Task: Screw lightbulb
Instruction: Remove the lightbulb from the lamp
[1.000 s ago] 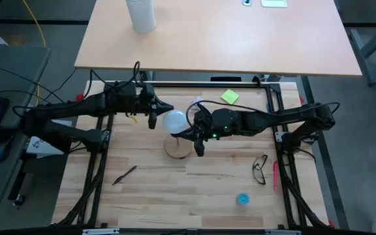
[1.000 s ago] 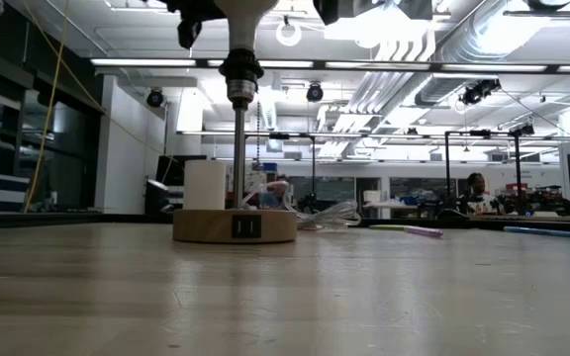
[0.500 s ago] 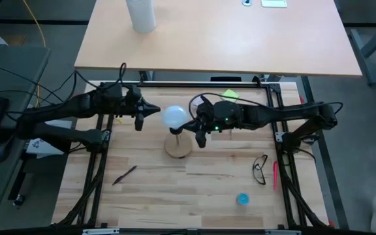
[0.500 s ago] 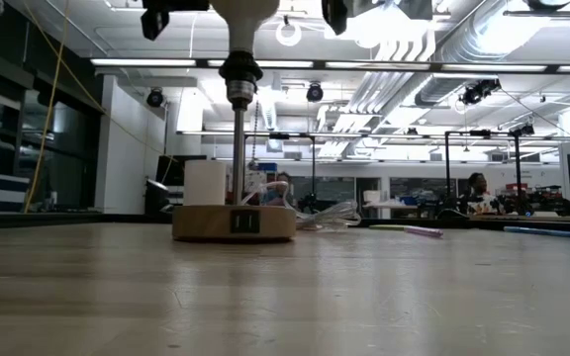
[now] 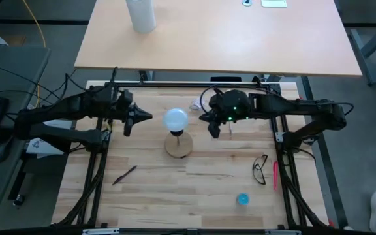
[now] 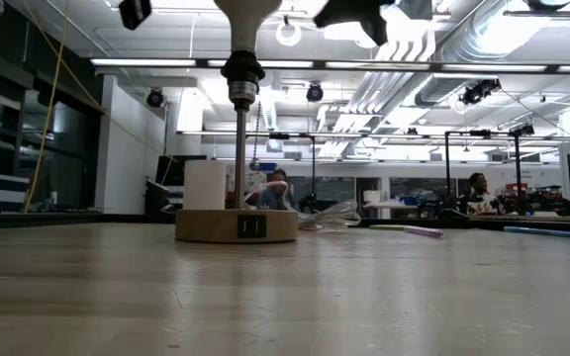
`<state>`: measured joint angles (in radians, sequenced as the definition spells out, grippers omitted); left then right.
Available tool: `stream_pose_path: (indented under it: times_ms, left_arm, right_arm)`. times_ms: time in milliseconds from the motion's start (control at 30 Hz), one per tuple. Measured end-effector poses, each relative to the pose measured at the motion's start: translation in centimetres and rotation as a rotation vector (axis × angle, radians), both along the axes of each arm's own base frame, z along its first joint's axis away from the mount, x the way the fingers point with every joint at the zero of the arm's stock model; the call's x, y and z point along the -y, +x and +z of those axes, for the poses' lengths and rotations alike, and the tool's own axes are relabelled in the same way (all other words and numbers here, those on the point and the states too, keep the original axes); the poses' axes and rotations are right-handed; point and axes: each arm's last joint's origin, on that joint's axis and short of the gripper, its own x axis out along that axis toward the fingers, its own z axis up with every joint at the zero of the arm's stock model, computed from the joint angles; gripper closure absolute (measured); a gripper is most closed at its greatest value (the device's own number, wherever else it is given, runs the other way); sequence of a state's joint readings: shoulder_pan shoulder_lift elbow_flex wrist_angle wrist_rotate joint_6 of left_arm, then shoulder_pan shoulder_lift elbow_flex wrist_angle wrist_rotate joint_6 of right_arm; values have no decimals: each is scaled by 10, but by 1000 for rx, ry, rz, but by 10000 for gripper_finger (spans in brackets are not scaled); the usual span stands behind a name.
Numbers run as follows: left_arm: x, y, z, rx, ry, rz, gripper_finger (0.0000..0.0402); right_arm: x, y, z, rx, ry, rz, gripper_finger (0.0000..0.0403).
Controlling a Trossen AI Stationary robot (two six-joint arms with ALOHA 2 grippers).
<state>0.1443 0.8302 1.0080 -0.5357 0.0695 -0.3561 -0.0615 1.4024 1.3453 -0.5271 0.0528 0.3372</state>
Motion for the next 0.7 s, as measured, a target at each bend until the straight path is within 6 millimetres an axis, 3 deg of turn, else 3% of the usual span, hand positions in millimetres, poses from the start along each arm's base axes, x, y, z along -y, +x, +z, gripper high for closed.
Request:
stream_pose_path:
  times_ms: [133,233,533,700]
  left_arm:
    - [-2,-11,5,21,76,119,402]
    - [-9,-7,6,18,169,188,401]
    - [-38,51,-7,44,230,254,401]
    - [-39,77,-14,96,203,132,402]
  right_arm:
    - [0,-11,5,-22,1,-1,403]
    - [-8,-10,8,13,38,51,403]
    - [-44,31,-1,181,56,172,403]
    - [-53,46,-1,288,62,165,403]
